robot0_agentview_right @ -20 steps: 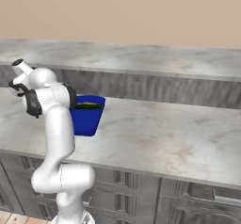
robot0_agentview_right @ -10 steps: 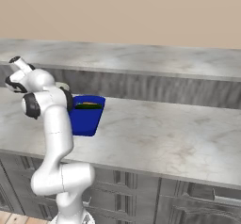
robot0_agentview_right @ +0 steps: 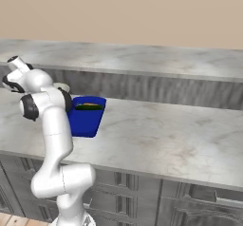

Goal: Place the two vegetables and bowl onto the tray for setting up a vegetable dip station.

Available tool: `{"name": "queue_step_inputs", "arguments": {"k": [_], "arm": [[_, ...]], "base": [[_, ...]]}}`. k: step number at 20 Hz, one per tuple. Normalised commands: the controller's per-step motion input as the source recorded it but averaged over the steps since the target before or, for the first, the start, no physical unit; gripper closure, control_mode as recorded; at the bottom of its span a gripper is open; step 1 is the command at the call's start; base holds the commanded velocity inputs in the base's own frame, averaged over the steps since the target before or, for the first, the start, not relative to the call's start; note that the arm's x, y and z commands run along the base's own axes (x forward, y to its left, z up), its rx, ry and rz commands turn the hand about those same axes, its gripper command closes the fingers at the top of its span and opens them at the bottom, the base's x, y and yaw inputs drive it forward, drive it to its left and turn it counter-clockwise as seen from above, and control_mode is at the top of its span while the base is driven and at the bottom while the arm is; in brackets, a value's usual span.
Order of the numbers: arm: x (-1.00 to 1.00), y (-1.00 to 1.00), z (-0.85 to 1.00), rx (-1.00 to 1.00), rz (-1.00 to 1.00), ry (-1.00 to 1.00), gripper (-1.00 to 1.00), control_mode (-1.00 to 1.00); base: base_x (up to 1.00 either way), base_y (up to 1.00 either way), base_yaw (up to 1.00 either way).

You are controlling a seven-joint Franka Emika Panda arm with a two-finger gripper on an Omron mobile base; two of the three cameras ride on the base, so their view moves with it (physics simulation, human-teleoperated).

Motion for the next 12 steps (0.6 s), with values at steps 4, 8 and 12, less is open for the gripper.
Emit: {"name": "queue_step_inputs", "arguments": {"k": [4, 8, 12], "arm": [[-0.26, -0.19, -0.08, 0.0, -0.01, 0.0, -1.0, -1.0], [-0.37, -0.26, -0.06, 0.0, 0.0, 0.0, -1.0, -1.0], [-0.25, -0.29, -0.06, 0.0, 0.0, 0.0, -1.0, -1.0]], "base": [[0.0, 0.0, 0.0], [0.0, 0.0, 0.0], [0.0, 0.0, 0.0]]}}
